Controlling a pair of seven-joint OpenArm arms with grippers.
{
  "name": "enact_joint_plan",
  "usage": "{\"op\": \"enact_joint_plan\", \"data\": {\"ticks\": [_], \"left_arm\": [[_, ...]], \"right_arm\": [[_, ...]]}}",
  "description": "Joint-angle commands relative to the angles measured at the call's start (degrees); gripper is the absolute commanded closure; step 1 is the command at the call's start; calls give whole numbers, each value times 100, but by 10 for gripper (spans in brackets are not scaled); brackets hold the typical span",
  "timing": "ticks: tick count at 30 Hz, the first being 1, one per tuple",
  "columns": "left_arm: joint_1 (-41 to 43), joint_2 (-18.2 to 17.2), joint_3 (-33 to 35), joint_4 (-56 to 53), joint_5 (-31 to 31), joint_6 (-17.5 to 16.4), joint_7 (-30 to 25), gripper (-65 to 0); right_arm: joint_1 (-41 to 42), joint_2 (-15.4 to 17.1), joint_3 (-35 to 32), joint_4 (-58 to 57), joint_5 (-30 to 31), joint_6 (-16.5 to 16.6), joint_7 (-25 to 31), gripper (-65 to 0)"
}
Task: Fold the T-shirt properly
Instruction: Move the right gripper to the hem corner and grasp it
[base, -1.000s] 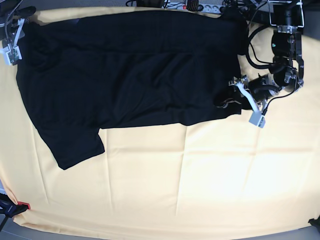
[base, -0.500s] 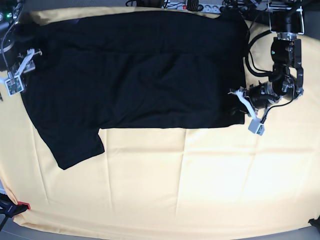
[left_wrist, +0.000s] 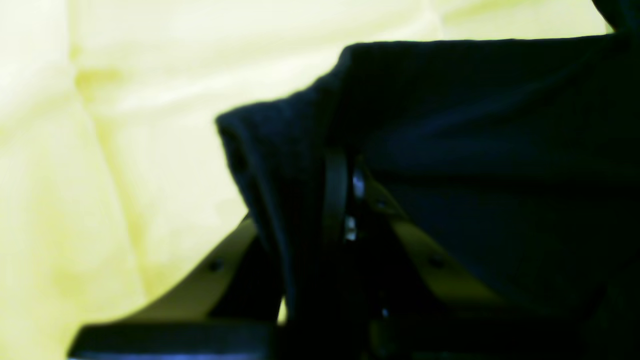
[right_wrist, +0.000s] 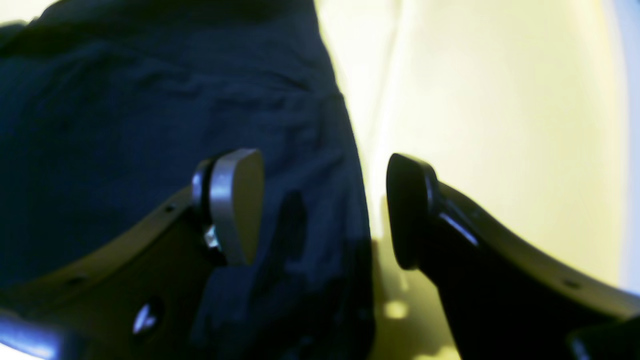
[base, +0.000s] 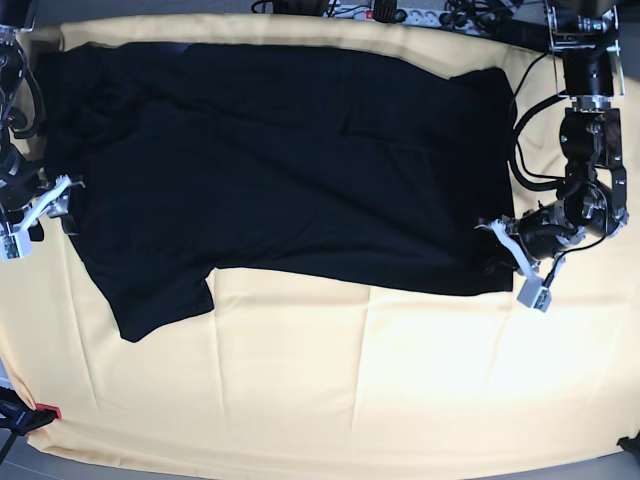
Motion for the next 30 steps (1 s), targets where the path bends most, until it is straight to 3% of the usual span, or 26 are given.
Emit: {"op": "enact_joint_plan", "data": {"ticks": [1, 5, 10, 14, 16, 21, 25, 30], "left_arm": [[-46, -105, -35, 83, -70, 2, -105, 0], [127, -105, -35, 83, -114, 2, -105, 0], [240, -87, -35, 83, -129, 4, -103, 0], [262, -87, -35, 83, -140, 0, -107, 0], [262, -87, -35, 83, -184, 0, -107, 0], [262, -87, -35, 83, -245, -17, -114, 0], [258, -87, -35, 83, -245, -286, -223, 0], [229, -85, -35, 83, -151, -304, -713, 0]], "right_arm": [[291, 70, 55, -251, 37, 57, 133, -405], [1276, -140, 55, -1827, 92, 433, 74, -405], [2253, -256, 55, -3637, 811, 1213, -330, -405], [2551, -271, 55, -4345, 1381, 1690, -675, -399], [2549, -306, 55, -4345, 1615, 1724, -872, -334], [2562, -330, 55, -4343, 1788, 1724, -887, -22], [2614, -315, 55, -4343, 1722, 1724, -575, 0], [2966, -319, 55, -4343, 1270, 1724, -306, 0]]}}
